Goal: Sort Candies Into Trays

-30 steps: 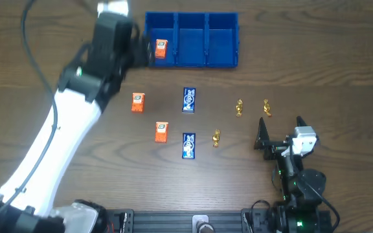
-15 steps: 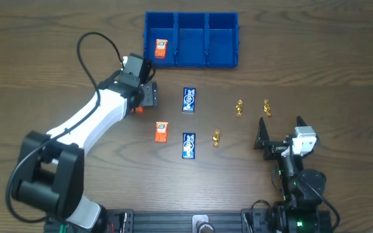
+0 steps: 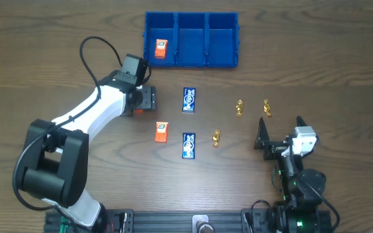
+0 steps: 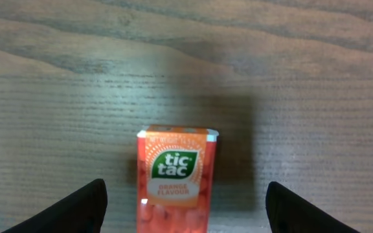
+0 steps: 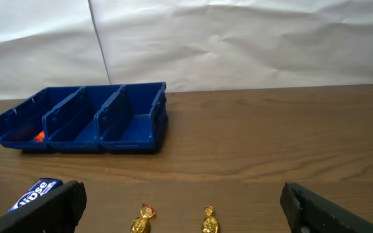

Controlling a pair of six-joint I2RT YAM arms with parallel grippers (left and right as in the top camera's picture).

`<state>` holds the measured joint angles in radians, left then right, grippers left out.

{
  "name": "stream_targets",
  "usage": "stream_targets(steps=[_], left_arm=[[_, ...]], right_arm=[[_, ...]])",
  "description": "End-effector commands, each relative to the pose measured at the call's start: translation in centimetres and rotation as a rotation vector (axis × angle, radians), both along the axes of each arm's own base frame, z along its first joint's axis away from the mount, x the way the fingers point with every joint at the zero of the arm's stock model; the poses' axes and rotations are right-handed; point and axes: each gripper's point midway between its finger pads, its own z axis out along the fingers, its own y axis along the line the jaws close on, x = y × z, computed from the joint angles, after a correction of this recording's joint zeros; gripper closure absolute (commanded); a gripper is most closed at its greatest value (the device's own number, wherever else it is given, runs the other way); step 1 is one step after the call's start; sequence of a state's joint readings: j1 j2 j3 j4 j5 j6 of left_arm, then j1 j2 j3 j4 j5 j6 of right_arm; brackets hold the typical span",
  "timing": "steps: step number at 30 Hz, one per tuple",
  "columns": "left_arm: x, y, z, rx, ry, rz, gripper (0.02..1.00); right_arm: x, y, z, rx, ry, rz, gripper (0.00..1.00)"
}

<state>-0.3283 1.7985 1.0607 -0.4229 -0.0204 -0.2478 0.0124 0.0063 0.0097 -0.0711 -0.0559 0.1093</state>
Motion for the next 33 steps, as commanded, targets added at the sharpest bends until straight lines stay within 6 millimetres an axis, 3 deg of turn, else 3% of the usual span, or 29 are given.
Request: stream_targets(steps=[1,11,15,23,30,33], left_arm=[[-0.4,0.1,-1.0,0.005,0.044,-0.020,0.220],[-0.4,1.3,-1.7,-0.011,0.069,0.013,0.246],[-0.4,1.3,-1.7,-0.010,0.069,0.013,0.310],[-0.3,1.1,-2.6,-0.015,0.082,0.010,0.329],[-0.2,0.9,-2.5,-0.025,0.077,0.007,0.557],[-0.3,0.7,-2.5,-0.024,0.076,0.001,0.608]], right_arm=[[0.0,-0.2,-0.1,-0.007,0.003,-0.009,0.003],[0.0,-0.2,-0.1,-0.007,0.003,-0.009,0.003],[0.0,-0.2,-0.1,-0.007,0.003,-0.009,0.003],[0.0,-0.2,-0.1,-0.007,0.003,-0.009,0.003],[0.0,-0.2,-0.1,-0.007,0.003,-0.009,0.003],[0.0,-0.2,-0.1,-0.007,0.003,-0.009,0.003]])
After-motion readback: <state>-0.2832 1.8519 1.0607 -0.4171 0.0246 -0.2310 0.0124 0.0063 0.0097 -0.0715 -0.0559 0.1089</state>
